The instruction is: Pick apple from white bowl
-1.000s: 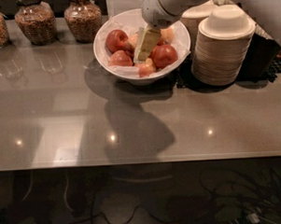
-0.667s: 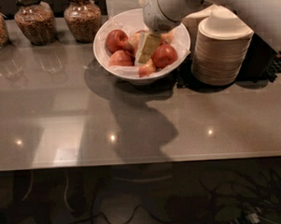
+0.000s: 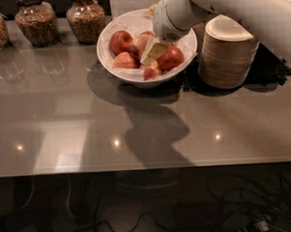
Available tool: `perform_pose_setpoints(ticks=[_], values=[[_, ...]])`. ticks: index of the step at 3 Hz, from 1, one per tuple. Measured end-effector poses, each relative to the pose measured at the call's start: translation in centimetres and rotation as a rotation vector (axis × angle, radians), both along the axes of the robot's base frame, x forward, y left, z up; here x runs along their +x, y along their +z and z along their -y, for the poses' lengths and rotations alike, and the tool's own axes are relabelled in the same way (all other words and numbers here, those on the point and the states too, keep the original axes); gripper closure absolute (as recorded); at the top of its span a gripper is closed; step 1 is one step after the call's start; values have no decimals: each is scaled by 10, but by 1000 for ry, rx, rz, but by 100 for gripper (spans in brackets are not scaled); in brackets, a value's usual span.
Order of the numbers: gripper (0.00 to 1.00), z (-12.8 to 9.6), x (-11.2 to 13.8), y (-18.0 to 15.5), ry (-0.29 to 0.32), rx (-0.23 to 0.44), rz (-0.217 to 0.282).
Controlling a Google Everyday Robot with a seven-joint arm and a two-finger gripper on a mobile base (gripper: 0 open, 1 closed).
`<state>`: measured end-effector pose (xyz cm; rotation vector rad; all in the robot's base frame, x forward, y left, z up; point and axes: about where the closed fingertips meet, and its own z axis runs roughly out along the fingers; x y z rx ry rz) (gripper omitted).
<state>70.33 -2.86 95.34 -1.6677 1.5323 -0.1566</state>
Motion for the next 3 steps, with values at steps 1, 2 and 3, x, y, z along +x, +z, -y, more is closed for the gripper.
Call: perform_pose_setpoints(ticks=[1, 2, 3], values=[[22, 2, 5, -11, -16, 8, -17], [21, 2, 8, -21, -26, 19, -33], [26, -1, 14, -30, -32, 29, -44]])
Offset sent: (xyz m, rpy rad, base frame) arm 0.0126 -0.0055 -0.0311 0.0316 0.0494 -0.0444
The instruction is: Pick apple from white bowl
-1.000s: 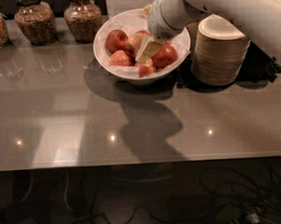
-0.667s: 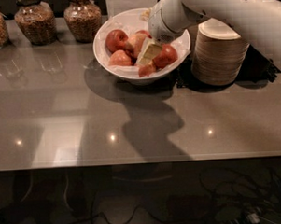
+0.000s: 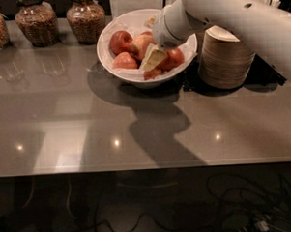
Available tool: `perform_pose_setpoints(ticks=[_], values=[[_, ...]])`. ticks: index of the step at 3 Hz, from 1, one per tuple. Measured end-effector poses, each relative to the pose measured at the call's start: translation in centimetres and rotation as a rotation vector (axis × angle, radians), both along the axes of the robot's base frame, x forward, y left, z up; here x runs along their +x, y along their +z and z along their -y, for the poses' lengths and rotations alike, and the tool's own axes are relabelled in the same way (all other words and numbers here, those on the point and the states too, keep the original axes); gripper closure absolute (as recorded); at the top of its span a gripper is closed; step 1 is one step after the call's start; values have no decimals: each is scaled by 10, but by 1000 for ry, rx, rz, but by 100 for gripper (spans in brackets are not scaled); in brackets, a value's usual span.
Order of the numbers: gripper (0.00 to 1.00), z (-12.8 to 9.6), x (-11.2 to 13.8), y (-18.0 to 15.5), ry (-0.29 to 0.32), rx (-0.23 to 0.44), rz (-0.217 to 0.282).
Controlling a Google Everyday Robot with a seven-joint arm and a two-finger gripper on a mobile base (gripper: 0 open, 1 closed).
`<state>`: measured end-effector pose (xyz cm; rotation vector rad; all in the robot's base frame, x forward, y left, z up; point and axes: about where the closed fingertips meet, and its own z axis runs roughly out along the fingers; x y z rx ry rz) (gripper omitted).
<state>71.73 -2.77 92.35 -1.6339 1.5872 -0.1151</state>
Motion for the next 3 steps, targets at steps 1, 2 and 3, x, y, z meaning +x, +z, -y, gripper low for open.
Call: perform_pose_setpoints(ticks=[1, 2, 3], values=[[34, -1, 4, -4, -3, 4, -5], [56, -1, 2, -2, -7, 5, -9], [54, 0, 5, -6, -13, 6, -17]])
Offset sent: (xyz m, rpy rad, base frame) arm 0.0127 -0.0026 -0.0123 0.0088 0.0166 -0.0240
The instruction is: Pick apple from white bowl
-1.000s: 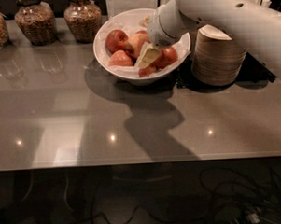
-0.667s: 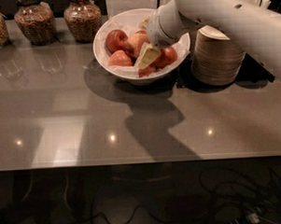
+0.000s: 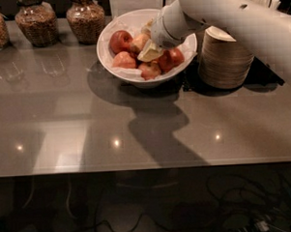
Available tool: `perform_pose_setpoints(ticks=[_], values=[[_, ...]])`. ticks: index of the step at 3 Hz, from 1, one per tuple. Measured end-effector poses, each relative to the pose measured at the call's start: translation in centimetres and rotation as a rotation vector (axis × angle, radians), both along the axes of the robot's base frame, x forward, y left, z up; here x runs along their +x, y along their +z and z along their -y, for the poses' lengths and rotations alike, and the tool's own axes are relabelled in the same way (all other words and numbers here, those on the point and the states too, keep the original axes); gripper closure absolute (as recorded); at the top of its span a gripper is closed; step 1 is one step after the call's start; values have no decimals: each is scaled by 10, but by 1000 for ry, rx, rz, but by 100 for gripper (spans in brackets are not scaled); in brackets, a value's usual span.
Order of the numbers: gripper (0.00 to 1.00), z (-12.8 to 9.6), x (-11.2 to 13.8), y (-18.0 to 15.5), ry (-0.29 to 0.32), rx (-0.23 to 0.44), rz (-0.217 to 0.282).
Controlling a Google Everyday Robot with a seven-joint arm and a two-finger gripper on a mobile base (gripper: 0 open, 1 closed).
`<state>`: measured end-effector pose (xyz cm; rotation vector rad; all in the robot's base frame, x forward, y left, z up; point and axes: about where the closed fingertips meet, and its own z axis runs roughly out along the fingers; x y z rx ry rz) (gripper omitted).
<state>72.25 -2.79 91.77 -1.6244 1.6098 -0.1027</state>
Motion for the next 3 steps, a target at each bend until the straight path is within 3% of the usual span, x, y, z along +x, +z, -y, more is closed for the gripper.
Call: perform_pose_setpoints(ticks=[1, 3], values=[[52, 0, 0, 3, 0, 0, 0], [94, -4, -3, 8, 30, 14, 27]])
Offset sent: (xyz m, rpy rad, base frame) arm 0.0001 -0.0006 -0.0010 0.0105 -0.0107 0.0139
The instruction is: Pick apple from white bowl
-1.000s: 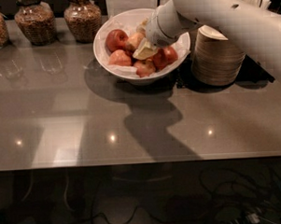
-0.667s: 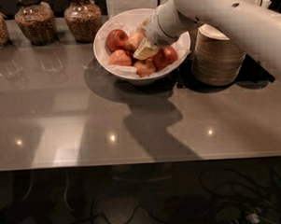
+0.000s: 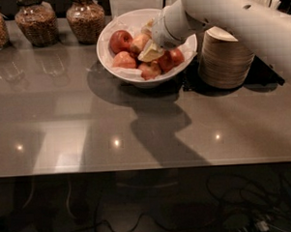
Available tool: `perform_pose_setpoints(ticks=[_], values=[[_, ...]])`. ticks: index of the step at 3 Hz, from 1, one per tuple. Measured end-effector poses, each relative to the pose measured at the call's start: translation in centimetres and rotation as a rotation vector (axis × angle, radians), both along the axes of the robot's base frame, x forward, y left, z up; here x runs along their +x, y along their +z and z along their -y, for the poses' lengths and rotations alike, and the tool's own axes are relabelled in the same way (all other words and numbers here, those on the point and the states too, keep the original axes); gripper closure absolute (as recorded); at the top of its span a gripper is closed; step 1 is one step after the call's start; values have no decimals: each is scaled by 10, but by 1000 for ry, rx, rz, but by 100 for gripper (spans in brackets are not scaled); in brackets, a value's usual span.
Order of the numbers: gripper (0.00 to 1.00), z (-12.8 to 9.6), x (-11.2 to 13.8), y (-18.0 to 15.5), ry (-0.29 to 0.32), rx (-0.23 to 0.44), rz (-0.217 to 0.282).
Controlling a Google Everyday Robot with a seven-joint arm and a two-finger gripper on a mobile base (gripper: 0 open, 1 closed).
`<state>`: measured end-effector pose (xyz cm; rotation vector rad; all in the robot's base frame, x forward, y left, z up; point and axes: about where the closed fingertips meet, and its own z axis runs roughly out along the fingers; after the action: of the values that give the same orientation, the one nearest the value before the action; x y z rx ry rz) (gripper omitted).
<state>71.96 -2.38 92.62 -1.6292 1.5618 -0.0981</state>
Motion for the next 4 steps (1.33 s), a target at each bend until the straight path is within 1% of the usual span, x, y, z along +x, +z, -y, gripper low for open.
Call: perform_pose_setpoints(ticks=[1, 2, 4], values=[[100, -3, -3, 12, 19, 6, 31], [100, -4, -6, 28, 29, 12, 68], [100, -2, -12, 52, 35, 24, 122]])
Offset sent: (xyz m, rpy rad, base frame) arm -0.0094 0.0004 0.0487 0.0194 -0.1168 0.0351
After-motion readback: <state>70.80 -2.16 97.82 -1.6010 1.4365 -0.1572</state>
